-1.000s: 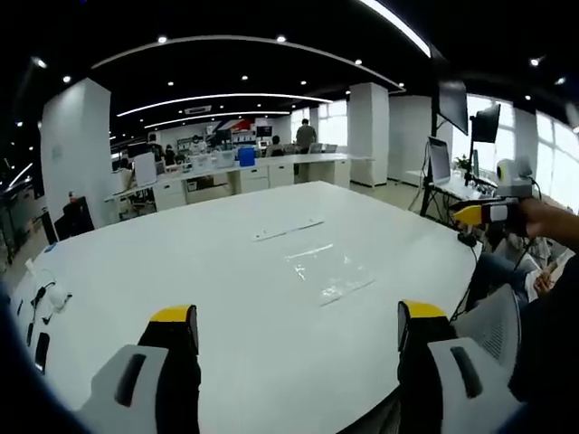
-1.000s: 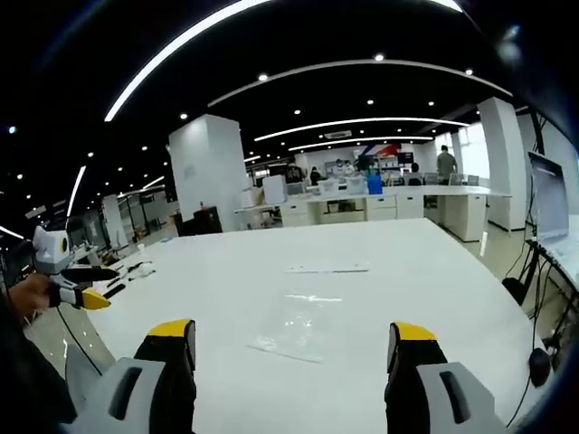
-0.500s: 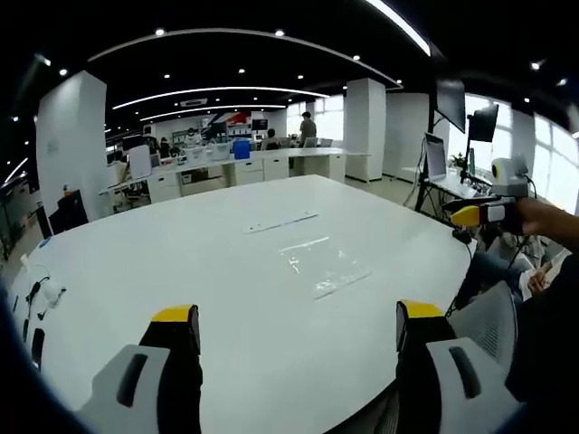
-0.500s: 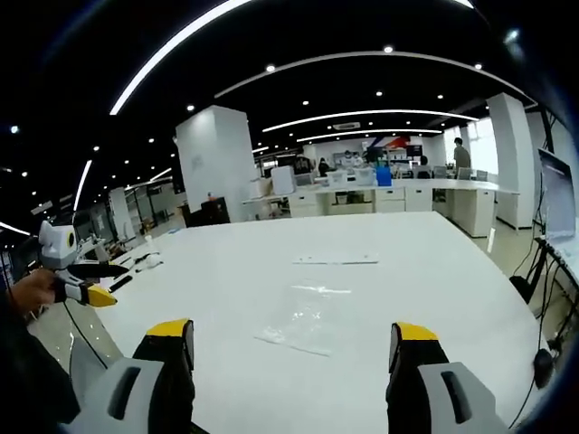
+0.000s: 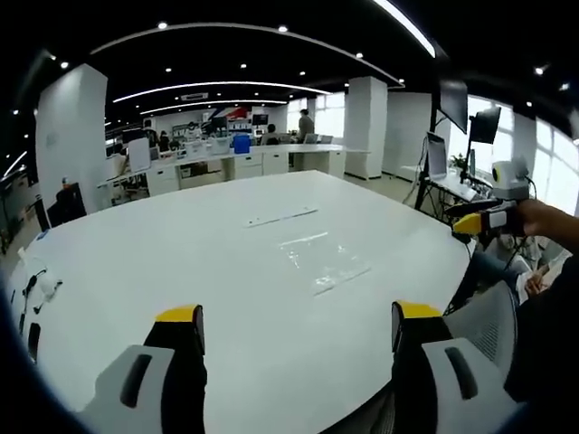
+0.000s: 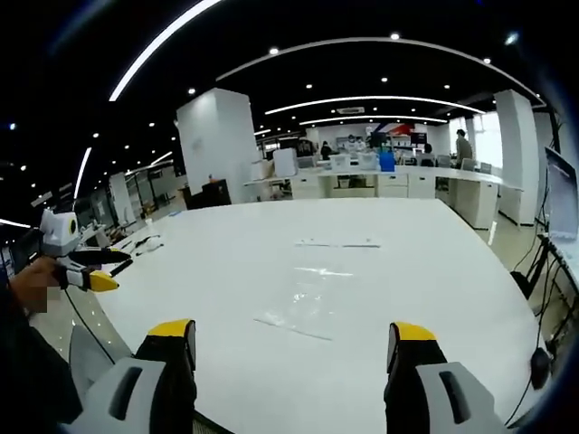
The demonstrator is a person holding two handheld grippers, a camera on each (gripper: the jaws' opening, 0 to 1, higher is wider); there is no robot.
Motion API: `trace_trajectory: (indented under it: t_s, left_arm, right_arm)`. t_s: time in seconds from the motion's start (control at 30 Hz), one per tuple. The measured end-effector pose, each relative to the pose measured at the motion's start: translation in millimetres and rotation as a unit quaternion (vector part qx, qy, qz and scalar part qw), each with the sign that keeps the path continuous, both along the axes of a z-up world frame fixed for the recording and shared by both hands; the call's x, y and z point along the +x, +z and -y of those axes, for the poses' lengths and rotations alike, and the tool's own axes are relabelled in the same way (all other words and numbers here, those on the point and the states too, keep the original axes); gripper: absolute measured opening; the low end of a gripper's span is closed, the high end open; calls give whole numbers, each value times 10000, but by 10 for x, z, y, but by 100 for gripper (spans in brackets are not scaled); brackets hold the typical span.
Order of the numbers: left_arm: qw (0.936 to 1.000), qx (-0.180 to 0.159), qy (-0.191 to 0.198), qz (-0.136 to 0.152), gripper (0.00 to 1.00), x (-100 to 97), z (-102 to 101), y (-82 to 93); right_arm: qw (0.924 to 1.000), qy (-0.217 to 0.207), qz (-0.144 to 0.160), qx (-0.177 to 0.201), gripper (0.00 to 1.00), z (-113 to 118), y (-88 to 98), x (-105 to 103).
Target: Open the resealable bag by pulling the two sides of the seal apart until the entire bag opening is separated and visibly accessible.
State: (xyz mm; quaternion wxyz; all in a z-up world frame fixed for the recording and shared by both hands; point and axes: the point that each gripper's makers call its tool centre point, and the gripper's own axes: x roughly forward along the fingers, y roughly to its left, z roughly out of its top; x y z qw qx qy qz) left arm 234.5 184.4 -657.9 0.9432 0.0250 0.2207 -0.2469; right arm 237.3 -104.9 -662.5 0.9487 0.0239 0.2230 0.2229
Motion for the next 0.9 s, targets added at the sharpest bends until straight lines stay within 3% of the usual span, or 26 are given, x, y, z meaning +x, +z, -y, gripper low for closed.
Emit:
trace_trajectory:
  t_s: [0.27, 0.5, 0.6, 0.7, 0.8, 0.9]
  left_arm:
    - [9994, -41, -341, -96, 81, -21, 94, 31]
    - [9974, -18, -712, 144, 80, -29, 135, 200]
    - [9969, -23, -780, 127, 79, -43, 126, 215]
    - [9961, -22, -855, 199, 79, -66, 114, 230]
    - [9949, 13, -1010, 67, 79, -75, 111, 167]
    - [9937, 108, -1104, 189, 79, -53, 106, 212]
  right_arm:
    - [10000, 1, -15, -49, 86, -73, 40, -58]
    - [9999, -54, 108, -82, 86, -191, 66, -150]
    - [10000, -47, 28, -73, 86, -260, 52, -162]
    - [9997, 139, 155, -142, 86, -382, 96, -168]
    - [9992, 220, 171, -287, 86, -433, 124, -151]
    - [9979, 428, 254, -416, 85, -466, 157, -122]
